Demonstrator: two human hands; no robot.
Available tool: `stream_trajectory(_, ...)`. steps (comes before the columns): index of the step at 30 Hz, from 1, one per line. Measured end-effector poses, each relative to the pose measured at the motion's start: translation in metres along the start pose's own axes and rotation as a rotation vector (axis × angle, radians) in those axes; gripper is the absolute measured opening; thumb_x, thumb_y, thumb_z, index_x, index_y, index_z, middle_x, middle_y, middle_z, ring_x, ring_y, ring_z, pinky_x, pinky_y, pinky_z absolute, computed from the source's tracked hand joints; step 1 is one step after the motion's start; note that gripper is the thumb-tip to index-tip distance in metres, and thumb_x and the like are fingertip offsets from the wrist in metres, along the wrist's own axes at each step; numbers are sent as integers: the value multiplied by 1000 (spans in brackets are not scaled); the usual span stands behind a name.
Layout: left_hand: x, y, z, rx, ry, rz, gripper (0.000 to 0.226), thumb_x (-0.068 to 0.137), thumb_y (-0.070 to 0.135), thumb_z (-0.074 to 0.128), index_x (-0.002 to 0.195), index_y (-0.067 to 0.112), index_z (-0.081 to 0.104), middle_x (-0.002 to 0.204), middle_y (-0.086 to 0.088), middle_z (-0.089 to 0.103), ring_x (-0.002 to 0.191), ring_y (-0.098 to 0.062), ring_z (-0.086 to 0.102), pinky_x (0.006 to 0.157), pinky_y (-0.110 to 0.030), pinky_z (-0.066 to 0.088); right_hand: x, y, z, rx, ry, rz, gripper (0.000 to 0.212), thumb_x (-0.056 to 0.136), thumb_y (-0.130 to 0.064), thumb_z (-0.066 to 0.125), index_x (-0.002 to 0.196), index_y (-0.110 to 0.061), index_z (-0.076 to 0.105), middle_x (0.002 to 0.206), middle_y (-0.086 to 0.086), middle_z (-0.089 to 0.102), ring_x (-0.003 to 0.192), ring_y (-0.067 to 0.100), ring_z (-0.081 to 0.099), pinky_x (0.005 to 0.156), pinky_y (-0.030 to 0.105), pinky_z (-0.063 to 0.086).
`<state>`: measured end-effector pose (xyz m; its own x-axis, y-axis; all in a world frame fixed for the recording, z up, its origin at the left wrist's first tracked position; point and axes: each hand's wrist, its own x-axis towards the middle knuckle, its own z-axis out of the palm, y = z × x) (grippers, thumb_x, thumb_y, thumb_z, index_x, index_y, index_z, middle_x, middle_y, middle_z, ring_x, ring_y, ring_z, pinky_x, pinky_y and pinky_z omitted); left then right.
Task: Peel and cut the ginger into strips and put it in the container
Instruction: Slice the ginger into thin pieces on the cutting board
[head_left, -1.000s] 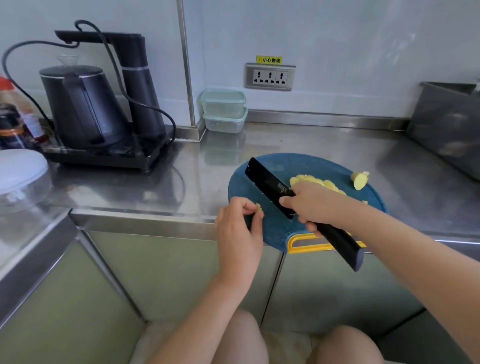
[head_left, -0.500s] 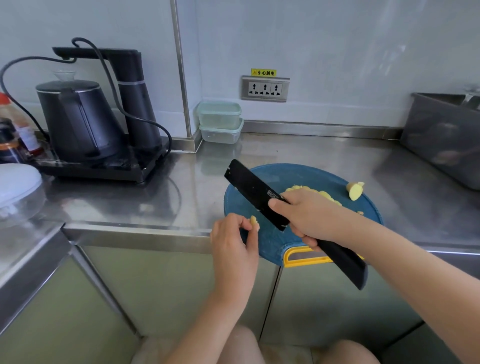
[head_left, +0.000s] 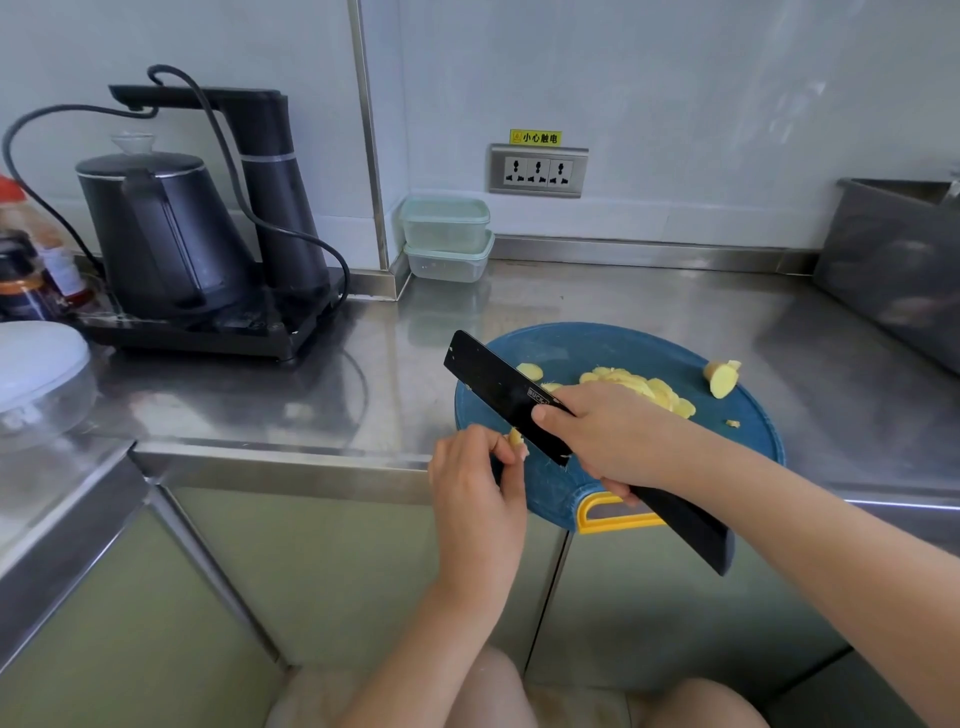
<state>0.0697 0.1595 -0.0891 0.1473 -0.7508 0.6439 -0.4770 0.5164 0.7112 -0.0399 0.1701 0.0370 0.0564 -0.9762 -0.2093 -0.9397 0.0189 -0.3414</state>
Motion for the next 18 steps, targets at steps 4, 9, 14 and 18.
stream_trajectory(4,1,1,-2,12,-17,0,40,83,7,69,69,25,36,65,19,35,70,-7,33,60,-27,34,6,5,7,-35,70,-49,38,104,-34,29,69,-22,38,72,-3,45,59,6,39,57,21,35)
stream_trajectory(9,4,3,-3,6,-27,-10,43,81,5,71,65,23,35,61,19,37,69,-12,37,62,-29,37,10,5,8,-67,93,-38,35,104,-32,28,73,-21,39,71,-4,43,61,9,39,58,17,32)
stream_trajectory(14,5,3,-3,-8,-45,-52,45,80,6,72,63,22,34,60,10,46,71,-22,51,62,-42,46,11,7,6,-23,60,-21,37,103,-33,30,95,-8,54,71,-1,45,58,8,39,55,22,34)
stream_trajectory(18,6,3,-5,-8,-59,-56,47,80,9,74,62,26,33,61,9,49,72,-21,53,63,-40,47,8,8,4,-9,18,-30,36,103,-35,31,98,-8,54,73,-1,46,58,8,40,54,21,34)
